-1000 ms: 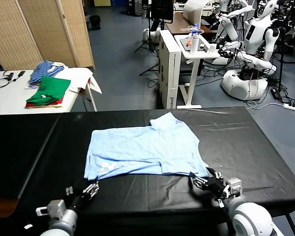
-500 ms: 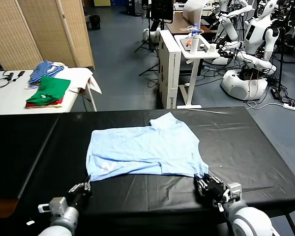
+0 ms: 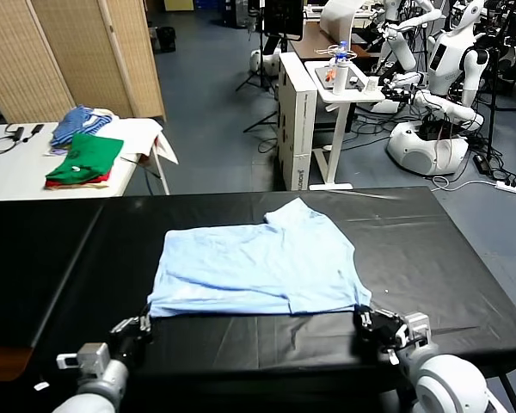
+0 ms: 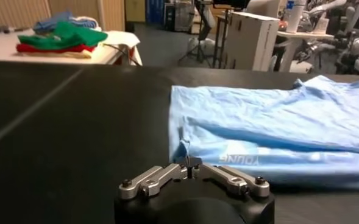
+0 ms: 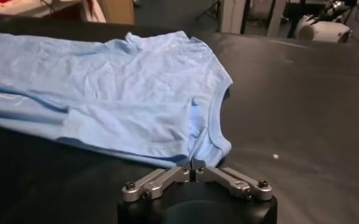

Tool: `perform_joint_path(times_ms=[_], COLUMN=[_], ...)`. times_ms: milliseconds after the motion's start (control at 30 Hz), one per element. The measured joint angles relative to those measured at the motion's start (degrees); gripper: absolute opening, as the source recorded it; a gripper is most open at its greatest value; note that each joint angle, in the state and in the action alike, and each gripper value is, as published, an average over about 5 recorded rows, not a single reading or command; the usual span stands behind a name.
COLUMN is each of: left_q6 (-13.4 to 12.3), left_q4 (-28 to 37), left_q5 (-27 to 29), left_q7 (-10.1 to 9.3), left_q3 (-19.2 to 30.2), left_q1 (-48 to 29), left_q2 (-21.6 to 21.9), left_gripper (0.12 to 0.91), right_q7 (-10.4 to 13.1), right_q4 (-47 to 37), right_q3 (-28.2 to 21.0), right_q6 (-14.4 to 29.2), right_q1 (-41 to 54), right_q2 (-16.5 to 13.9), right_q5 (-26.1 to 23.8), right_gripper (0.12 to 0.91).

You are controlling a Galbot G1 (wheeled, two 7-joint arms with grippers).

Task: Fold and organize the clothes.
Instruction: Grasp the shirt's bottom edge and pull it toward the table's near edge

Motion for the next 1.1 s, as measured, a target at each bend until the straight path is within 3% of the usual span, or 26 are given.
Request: perform_joint_path(times_ms=[433,533,700,800,900,1100], left_q6=[0.3,0.3,0.6,0.7,1.0,1.9], left_q4=[-2.8,-3.0,-3.7,-4.3,-5.0,-6.2], left_q5=[2.8,3.1,3.1,3.1,2.9,2.7], left_q7=[0.48,0.51,0.07,-0.32,-1.07,-2.99], left_q3=[-1.2,-1.3,-1.3,-1.6,-2.0,-3.1], left_q1=[6.6,7.6,8.3,8.8,9.1,9.1], left_q2=[1.2,0.9,0.3,0.0,-0.2,-0.8], left_gripper=[0.144,0.144,0.156,0.266,0.454,0.814], right_q7=[1.5,2.0,2.9,3.4,3.6,3.3], right_q4=[4.6,5.7,7.9,9.0,9.9,9.5], right_q3=[3.7,4.4,5.9,6.7,7.5,7.5], right_q6=[-1.7,-1.7,-1.7,-1.7,-1.7,-1.7], right_q1=[-6.8,-7.6,-8.4,-8.5,-8.2,-5.4], right_q2=[0.5,0.3,-0.4,-0.8,-1.1,-1.4], right_q5=[0.2,0.8,2.5,3.3,4.5,7.4], right_gripper=[0.152,0.235,0.535,0.725,0.862,0.906])
